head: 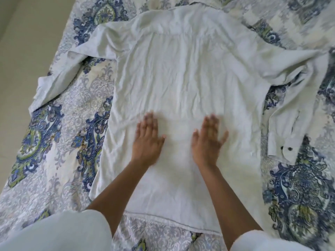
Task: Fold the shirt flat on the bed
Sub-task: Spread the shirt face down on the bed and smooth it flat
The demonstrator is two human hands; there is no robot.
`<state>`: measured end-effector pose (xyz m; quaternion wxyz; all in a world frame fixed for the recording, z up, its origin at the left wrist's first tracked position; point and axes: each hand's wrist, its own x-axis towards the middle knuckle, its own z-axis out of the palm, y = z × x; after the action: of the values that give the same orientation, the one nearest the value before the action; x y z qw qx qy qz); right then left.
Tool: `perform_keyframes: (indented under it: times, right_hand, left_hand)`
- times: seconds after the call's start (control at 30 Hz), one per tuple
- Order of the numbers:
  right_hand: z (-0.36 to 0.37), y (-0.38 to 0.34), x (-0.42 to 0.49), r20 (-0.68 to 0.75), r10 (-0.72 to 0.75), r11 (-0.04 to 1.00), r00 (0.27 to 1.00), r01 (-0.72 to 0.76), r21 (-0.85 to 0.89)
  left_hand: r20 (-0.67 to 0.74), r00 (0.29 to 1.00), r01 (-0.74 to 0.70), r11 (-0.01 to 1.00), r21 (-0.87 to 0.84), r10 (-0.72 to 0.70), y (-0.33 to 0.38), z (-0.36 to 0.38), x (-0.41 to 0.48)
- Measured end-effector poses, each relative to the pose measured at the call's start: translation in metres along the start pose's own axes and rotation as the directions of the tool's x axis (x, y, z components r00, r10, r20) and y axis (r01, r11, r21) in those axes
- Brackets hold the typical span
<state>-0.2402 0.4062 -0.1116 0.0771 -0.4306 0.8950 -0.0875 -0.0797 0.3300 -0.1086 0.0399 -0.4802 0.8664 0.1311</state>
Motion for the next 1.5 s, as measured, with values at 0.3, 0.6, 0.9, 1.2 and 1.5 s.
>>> perform_keyframes:
  times: [0.3,0.6,0.9,1.2,1.5]
  right_hand:
    - [-0.008,0.062,0.084,0.030,0.099,0.992,0.995,-0.096,-0.079]
    - [-0.007,0.042,0.194,0.049,-0.145,0.983,0.988,0.149,-0.104]
    - [-0.011,0.015,0.263,0.063,-0.195,0.978,0.979,0.199,-0.065]
    - [-0.027,0.022,0.315,0.021,-0.150,0.986,0.989,0.151,-0.065]
    - [-0.047,0.080,0.345,0.008,0.243,0.953,0.970,-0.237,-0.187]
  left_hand:
    - [-0.012,0.985,-0.172,0.984,0.041,0.172,0.013,-0.002,0.096]
    - [0.029,0.923,-0.384,0.922,0.051,0.383,0.032,-0.025,0.233]
    - [0.005,0.898,-0.438,0.894,0.094,0.439,0.066,-0.041,0.319]
    - [-0.098,0.912,-0.382,0.913,0.147,0.397,0.084,-0.044,0.328]
    - [0.005,0.945,-0.326,0.936,0.134,0.328,0.071,-0.044,0.367]
